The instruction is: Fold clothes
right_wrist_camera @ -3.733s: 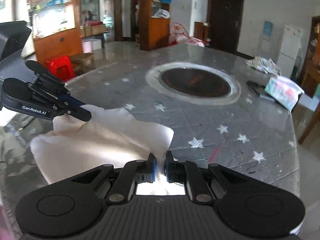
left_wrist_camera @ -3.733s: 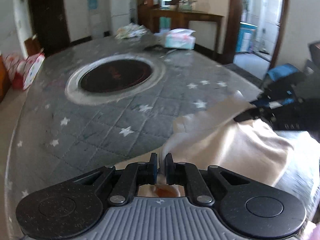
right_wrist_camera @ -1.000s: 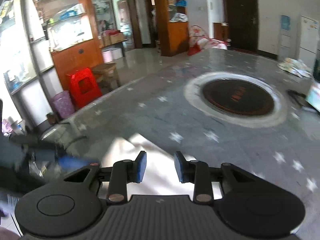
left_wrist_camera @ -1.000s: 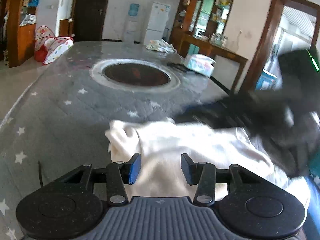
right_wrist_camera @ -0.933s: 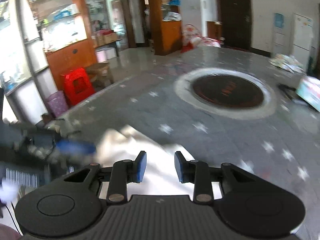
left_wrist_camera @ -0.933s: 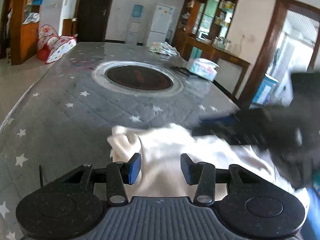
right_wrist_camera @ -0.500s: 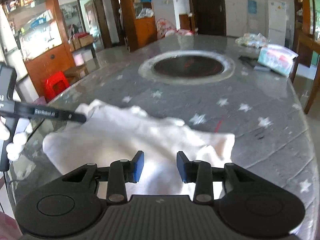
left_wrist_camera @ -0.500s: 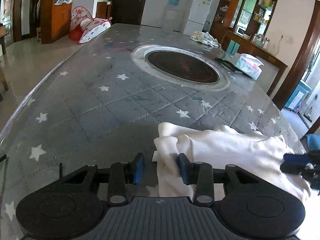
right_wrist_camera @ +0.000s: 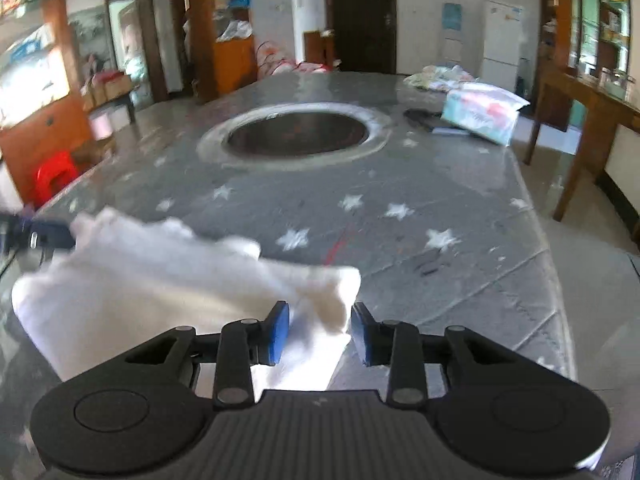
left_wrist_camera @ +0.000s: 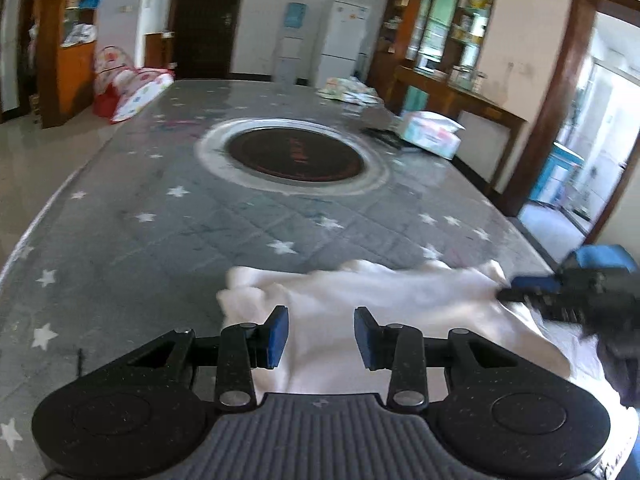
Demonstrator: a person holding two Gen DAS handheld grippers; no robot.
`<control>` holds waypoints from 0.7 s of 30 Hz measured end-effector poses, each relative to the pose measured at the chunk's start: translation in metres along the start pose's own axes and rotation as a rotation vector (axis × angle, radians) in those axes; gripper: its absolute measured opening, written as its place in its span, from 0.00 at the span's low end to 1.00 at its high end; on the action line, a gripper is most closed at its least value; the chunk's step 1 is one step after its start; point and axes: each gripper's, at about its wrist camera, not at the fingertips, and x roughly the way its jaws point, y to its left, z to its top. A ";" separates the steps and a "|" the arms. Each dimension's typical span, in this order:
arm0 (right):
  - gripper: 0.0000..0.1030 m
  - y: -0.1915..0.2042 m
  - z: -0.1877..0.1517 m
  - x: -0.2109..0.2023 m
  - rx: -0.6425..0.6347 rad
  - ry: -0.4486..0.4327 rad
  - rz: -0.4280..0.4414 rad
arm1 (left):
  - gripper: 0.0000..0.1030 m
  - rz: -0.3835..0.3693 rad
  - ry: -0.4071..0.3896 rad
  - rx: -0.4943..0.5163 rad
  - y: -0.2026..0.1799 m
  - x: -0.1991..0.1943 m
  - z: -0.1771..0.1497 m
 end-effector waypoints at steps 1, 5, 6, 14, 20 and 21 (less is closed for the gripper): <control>0.32 0.001 0.003 -0.004 -0.007 -0.015 0.001 | 0.37 -0.014 0.002 0.007 -0.004 0.001 -0.001; 0.32 0.020 0.014 -0.005 -0.063 -0.035 0.070 | 0.37 -0.073 0.016 0.051 -0.023 0.008 -0.006; 0.32 0.027 0.017 -0.002 -0.080 -0.032 0.095 | 0.37 -0.088 0.021 0.064 -0.028 0.008 -0.009; 0.32 0.078 0.032 0.042 -0.229 0.024 0.141 | 0.37 -0.136 0.057 0.149 -0.050 0.015 -0.030; 0.32 0.069 0.046 0.062 -0.118 0.043 0.151 | 0.39 -0.151 0.056 0.141 -0.046 0.017 -0.035; 0.32 0.068 0.048 0.060 -0.109 0.039 0.157 | 0.39 -0.154 0.055 0.139 -0.045 0.017 -0.035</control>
